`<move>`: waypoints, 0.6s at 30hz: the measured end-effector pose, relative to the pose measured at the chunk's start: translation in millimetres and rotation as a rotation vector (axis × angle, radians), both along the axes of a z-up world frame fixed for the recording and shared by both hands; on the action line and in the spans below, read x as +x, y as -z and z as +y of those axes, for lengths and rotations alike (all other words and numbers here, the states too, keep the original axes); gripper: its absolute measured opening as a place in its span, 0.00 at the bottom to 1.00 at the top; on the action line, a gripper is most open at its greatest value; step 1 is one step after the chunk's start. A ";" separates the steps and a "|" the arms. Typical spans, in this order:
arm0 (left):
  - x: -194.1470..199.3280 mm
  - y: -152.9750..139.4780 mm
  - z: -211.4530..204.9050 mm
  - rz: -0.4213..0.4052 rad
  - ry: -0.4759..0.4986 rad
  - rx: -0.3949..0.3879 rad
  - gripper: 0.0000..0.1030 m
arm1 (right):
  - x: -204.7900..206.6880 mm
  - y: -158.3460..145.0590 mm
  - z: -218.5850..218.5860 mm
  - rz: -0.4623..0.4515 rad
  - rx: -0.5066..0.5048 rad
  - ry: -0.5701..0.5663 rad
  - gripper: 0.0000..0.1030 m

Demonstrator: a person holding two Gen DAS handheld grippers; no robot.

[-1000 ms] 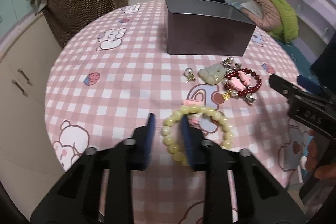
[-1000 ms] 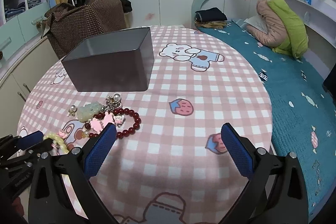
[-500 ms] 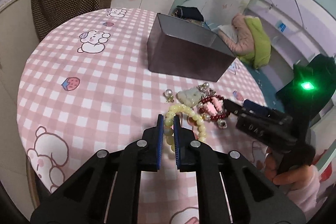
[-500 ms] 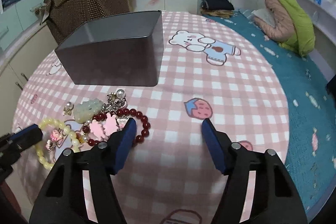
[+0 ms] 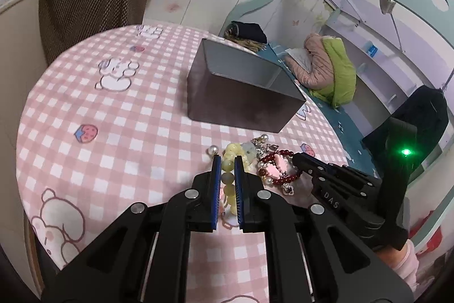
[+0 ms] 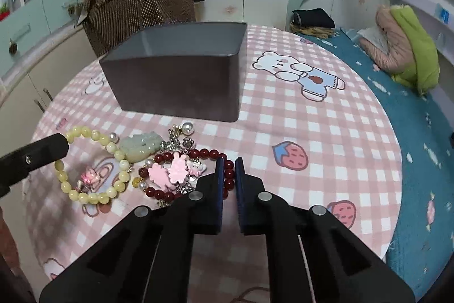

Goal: Organize jewelry
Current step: 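Grasp the yellow bracelet with the left tool while the right tool grasps the red bracelet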

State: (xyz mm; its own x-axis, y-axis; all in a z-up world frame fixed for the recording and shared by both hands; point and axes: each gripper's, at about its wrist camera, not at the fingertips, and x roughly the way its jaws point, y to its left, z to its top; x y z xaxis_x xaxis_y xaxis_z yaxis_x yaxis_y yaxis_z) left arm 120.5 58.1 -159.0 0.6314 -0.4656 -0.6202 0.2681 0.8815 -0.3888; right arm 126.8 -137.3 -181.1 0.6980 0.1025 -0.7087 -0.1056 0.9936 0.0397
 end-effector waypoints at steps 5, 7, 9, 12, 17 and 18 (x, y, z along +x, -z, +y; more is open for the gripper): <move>0.1 -9.1 -4.4 -0.035 0.011 0.017 0.09 | -6.3 -16.7 -0.4 -0.041 0.019 0.000 0.07; 0.1 -13.9 -5.5 -0.053 0.011 0.025 0.09 | -8.5 -25.0 -0.4 -0.062 0.023 -0.004 0.07; 0.1 -19.2 -5.9 -0.069 0.010 0.026 0.09 | -11.2 -33.3 0.5 -0.086 0.024 -0.012 0.07; 1.2 -25.4 -6.4 -0.087 0.008 0.029 0.09 | -12.5 -44.6 2.7 -0.119 0.021 -0.024 0.07; -0.6 -35.2 -6.4 -0.121 0.007 0.035 0.09 | -14.0 -60.8 4.6 -0.172 0.020 -0.040 0.07; -1.0 -37.7 -6.5 -0.132 0.005 0.036 0.09 | -14.1 -64.0 4.4 -0.183 0.017 -0.039 0.07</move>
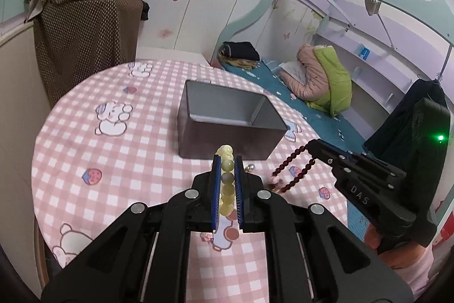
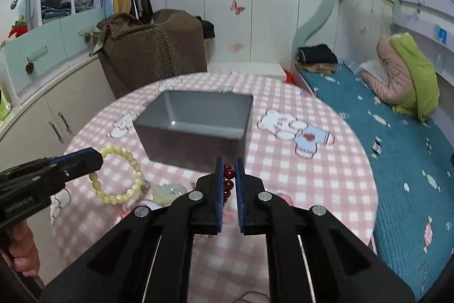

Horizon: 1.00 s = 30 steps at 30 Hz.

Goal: Organize jewelry
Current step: 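Grasp the yellow bracelet with the left tool while the right tool grasps the red bracelet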

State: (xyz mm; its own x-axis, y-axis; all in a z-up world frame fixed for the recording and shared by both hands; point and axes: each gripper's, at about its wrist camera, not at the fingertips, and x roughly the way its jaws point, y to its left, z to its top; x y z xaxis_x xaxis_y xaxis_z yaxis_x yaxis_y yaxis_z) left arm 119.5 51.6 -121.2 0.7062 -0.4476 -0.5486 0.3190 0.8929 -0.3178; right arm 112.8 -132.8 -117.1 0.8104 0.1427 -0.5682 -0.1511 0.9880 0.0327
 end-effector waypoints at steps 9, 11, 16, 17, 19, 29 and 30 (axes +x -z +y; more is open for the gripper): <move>-0.8 -17.9 0.2 -0.063 0.002 0.003 0.09 | -0.2 -20.6 -7.0 -0.060 0.017 0.012 0.07; 0.8 -20.9 0.2 -0.070 -0.005 0.009 0.09 | -2.1 -26.1 -8.4 -0.079 0.028 0.011 0.07; 2.7 -27.6 2.6 -0.095 -0.011 0.001 0.09 | -4.3 -36.6 -9.5 -0.110 0.031 0.006 0.07; 3.1 -29.6 2.4 -0.102 -0.012 0.004 0.09 | -3.9 -38.2 -9.5 -0.116 0.031 0.006 0.07; 4.5 -34.2 1.3 -0.118 -0.011 0.008 0.09 | -3.3 -40.0 -8.7 -0.122 0.032 0.008 0.07; 25.0 -57.8 -10.1 -0.178 -0.004 0.021 0.09 | 13.1 -55.5 -9.8 -0.173 0.066 0.001 0.07; 27.4 -59.2 -10.9 -0.181 -0.003 0.021 0.09 | 15.2 -56.8 -10.7 -0.178 0.068 0.002 0.07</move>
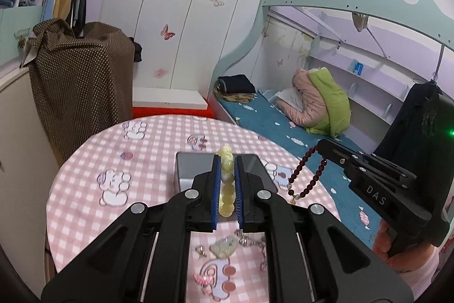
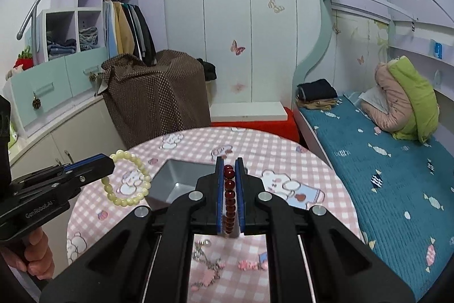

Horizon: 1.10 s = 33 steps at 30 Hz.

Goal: Organize jewelry
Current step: 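Grasp the yellow bracelet with the left tool while the right tool grasps the red bracelet, then lower both bracelets into the grey metal box and open both tools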

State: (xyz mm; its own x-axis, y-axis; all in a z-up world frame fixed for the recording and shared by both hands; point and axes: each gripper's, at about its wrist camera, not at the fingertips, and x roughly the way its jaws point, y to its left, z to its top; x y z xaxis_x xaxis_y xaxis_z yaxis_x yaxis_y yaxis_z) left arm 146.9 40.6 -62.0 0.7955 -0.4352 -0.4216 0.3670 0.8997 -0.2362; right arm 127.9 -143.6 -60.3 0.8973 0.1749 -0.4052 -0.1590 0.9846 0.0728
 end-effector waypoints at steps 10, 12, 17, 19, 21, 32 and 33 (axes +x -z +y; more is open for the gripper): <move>32.8 6.1 -15.9 0.008 0.005 0.041 0.09 | 42.9 11.7 1.9 0.049 0.027 -0.031 0.07; 39.5 13.3 -18.1 0.024 0.007 0.052 0.09 | 52.0 19.3 1.9 0.079 0.033 -0.035 0.07; 55.1 34.1 -19.2 0.083 -0.003 0.067 0.09 | 66.5 36.8 0.8 0.138 0.036 -0.034 0.07; 60.8 41.0 -20.0 0.102 -0.002 0.074 0.09 | 70.9 41.4 1.8 0.159 0.034 -0.034 0.07; 64.3 45.8 -20.5 0.115 -0.003 0.080 0.10 | 74.4 46.3 2.0 0.178 0.033 -0.034 0.08; 70.9 51.5 -23.8 0.126 -0.025 0.125 0.25 | 76.4 44.7 -9.7 0.201 0.050 0.000 0.33; 70.4 50.9 -23.1 0.123 -0.033 0.125 0.40 | 75.5 43.5 -11.4 0.197 0.048 0.012 0.51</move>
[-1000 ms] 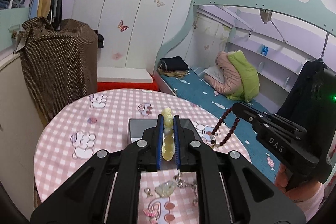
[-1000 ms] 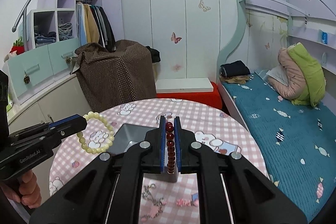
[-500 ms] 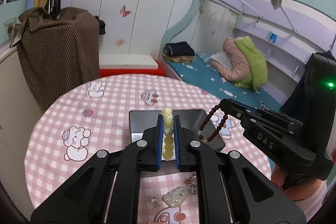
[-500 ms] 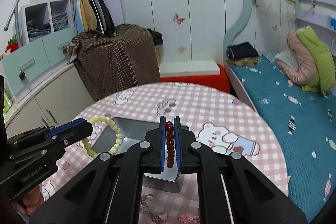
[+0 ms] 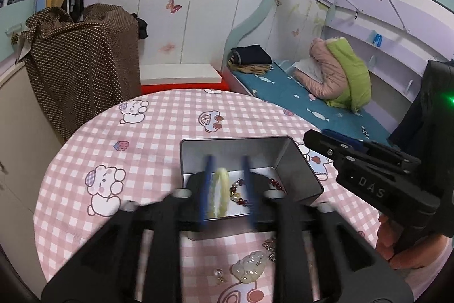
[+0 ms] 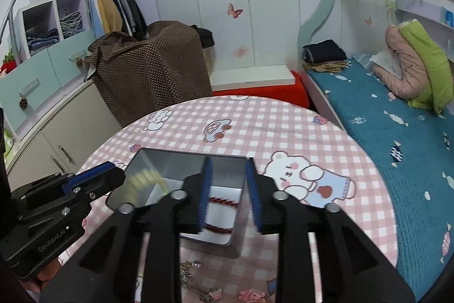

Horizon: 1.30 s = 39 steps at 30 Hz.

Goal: Organize jewelry
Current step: 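Lower both bracelets into the grey metal box and open both tools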

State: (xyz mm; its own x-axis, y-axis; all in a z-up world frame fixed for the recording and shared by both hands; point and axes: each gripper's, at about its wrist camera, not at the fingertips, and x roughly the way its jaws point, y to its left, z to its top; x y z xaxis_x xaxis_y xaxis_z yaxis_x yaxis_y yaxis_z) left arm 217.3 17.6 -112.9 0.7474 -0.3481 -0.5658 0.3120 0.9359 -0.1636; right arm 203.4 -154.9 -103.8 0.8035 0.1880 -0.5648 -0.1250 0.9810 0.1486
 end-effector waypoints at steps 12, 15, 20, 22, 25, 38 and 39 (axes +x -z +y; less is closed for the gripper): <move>-17.3 -3.8 8.4 -0.008 -0.031 0.014 0.49 | -10.2 -3.5 -10.0 -0.013 -0.017 0.040 0.65; -22.3 -6.7 8.2 -0.011 -0.031 0.017 0.49 | -15.8 -6.1 -10.9 -0.020 -0.020 0.047 0.68; -34.6 -9.4 7.8 -0.014 -0.030 0.028 0.55 | -27.0 -9.6 -12.5 -0.032 -0.028 0.054 0.74; -41.0 -10.0 9.4 -0.018 -0.033 0.029 0.59 | -31.1 -9.7 -13.5 -0.035 -0.032 0.059 0.76; -49.4 -10.2 11.1 -0.017 -0.037 0.033 0.63 | -36.8 -7.7 -16.1 -0.027 -0.033 0.071 0.80; -83.2 7.0 25.5 0.024 -0.044 0.039 0.87 | -71.5 5.8 -18.5 -0.019 -0.030 0.094 0.93; -85.1 8.6 26.0 0.030 -0.042 0.039 0.87 | -74.9 7.6 -18.2 -0.019 -0.030 0.092 0.93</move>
State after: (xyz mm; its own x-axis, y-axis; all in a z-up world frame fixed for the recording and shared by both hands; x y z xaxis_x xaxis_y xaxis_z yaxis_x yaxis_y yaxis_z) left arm 132.2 43.6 -121.6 0.7436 -0.2940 -0.6006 0.2678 0.9539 -0.1354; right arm 128.5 -173.2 -111.3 0.8272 0.0967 -0.5536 -0.0371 0.9923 0.1179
